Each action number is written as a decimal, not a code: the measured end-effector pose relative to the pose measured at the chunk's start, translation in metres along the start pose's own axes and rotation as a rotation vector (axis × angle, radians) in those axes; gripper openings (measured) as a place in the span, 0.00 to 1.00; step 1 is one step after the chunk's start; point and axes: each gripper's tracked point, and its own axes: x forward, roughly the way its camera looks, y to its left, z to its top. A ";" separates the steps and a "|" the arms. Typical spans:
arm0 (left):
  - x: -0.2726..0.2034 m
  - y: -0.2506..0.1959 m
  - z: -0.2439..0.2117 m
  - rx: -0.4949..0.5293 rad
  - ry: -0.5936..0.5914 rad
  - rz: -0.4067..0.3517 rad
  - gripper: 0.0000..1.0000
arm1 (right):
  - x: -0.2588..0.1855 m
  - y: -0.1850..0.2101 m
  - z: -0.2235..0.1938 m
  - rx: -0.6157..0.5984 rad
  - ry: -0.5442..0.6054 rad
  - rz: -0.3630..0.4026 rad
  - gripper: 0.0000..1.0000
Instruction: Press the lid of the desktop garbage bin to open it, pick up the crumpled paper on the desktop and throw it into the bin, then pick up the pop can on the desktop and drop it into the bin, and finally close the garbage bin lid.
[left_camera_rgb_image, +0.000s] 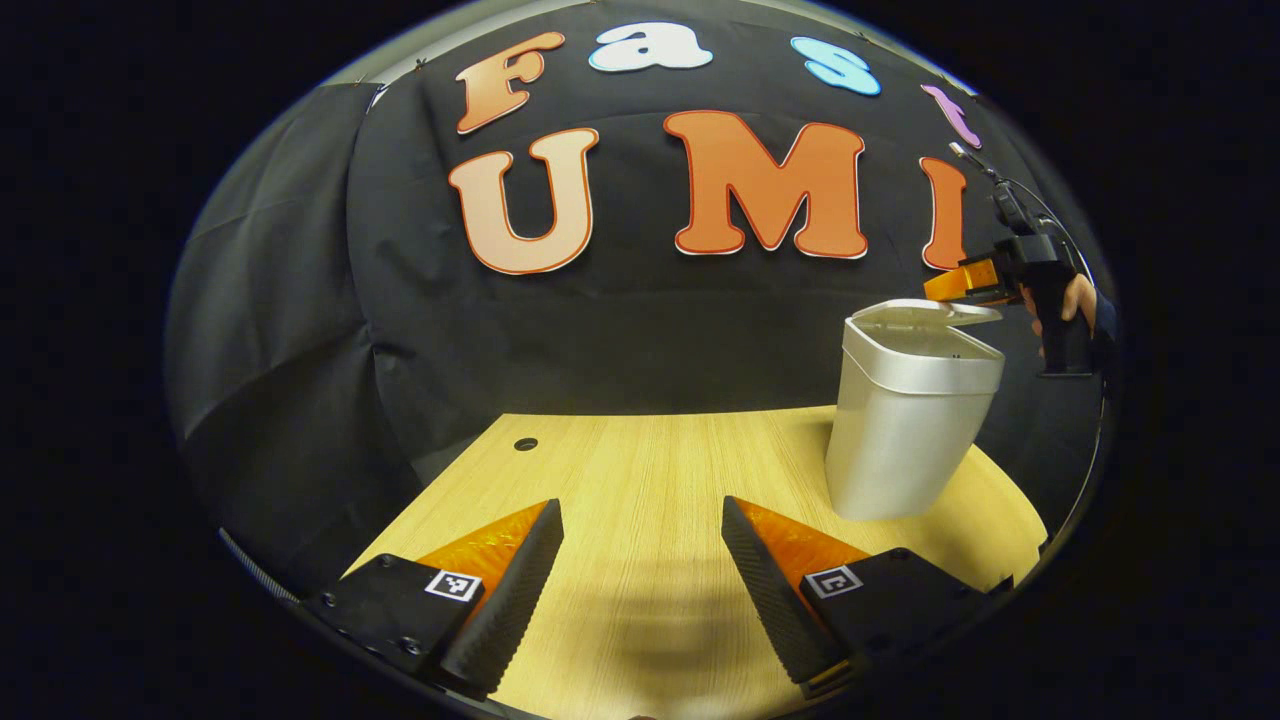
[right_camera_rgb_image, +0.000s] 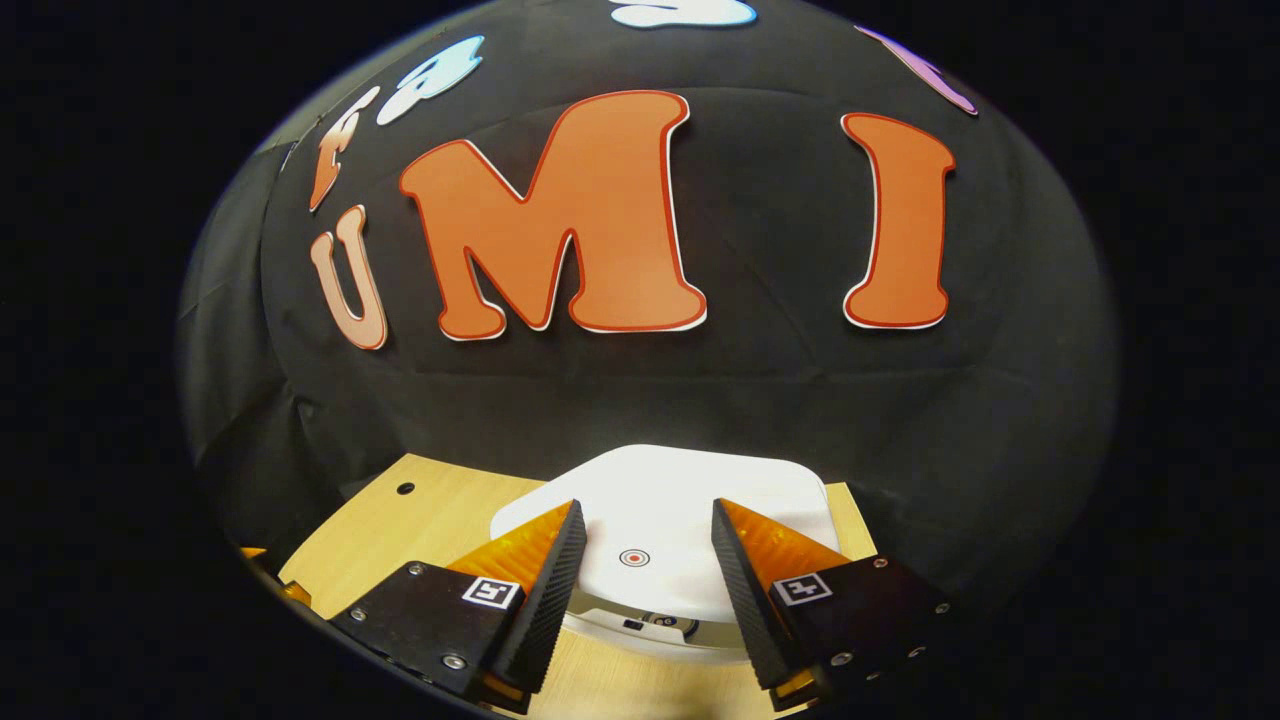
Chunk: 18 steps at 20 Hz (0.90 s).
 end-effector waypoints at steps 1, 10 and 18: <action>0.000 -0.002 -0.001 -0.001 0.001 -0.002 1.00 | -0.002 0.000 -0.005 -0.003 0.008 0.001 0.77; 0.007 -0.018 0.011 -0.009 -0.009 -0.023 1.00 | -0.015 0.004 -0.030 -0.050 0.030 0.000 0.77; 0.031 -0.010 0.026 0.034 -0.031 -0.087 1.00 | -0.013 -0.004 -0.044 -0.018 0.051 -0.095 0.62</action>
